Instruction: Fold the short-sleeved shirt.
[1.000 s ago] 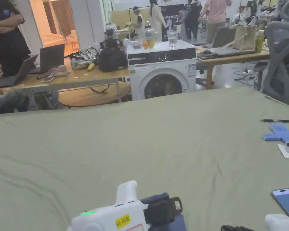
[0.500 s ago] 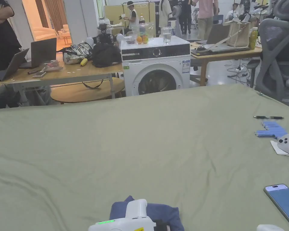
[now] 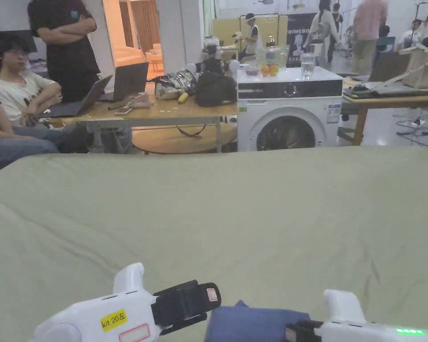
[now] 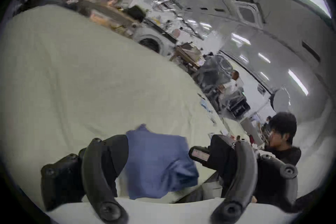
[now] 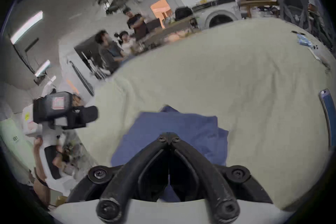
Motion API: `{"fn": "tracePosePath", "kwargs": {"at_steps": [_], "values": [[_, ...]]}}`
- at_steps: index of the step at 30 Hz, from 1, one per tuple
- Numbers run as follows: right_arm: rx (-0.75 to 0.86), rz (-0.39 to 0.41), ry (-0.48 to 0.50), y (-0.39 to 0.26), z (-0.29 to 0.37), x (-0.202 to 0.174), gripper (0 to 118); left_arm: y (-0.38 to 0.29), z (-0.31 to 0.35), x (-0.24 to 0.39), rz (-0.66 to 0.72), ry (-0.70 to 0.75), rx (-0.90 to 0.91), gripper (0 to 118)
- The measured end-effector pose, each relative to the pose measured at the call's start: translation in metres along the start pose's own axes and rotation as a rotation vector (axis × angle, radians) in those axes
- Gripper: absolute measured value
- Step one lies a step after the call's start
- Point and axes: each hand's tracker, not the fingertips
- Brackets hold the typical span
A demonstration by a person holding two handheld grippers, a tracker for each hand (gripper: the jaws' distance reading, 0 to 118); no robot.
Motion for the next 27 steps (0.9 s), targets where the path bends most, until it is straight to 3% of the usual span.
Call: {"fn": "tracePosePath", "kwargs": {"at_steps": [1,2,3,4,6,9,11,15,18,20,23,27], "values": [[-0.082,0.041,-0.098,-0.006,-0.012,0.0,0,-0.003,-0.003,-0.013,0.046,-0.027,-0.004,94],[-0.17,0.097,-0.116,-0.019,-0.025,0.003,0,-0.006,-0.009,-0.028,0.103,-0.06,-0.021,94],[-0.114,0.123,-0.094,-0.03,-0.026,0.006,0,-0.011,-0.016,-0.037,0.157,-0.092,-0.039,94],[0.018,0.099,-0.06,-0.032,-0.018,0.008,0,-0.015,-0.024,-0.044,0.188,-0.111,-0.056,94],[-0.02,0.012,-0.042,-0.032,-0.012,0.013,0,-0.023,-0.046,-0.055,0.25,-0.115,-0.118,94],[-0.033,0.007,-0.029,-0.028,-0.015,0.016,0,-0.036,-0.076,-0.059,0.278,-0.116,-0.208,92],[-0.036,0.011,-0.028,-0.028,-0.014,0.016,0,-0.044,-0.086,-0.055,0.257,-0.098,-0.234,53],[-0.016,0.039,-0.039,-0.033,-0.013,0.014,0,-0.045,-0.096,-0.048,0.271,-0.056,-0.242,31],[0.005,0.004,-0.018,-0.034,-0.01,0.018,0,-0.044,-0.093,-0.039,0.198,-0.007,-0.23,28],[0.014,-0.004,-0.014,-0.032,-0.005,0.014,0,-0.041,-0.084,-0.036,0.219,-0.035,-0.207,28],[0.158,0.005,0.123,-0.015,0.007,-0.014,0,-0.018,-0.048,-0.04,0.292,-0.137,-0.095,28],[0.179,0.063,0.292,0.027,-0.02,-0.081,0,0.033,0.044,-0.072,0.212,-0.029,0.09,28]]}}
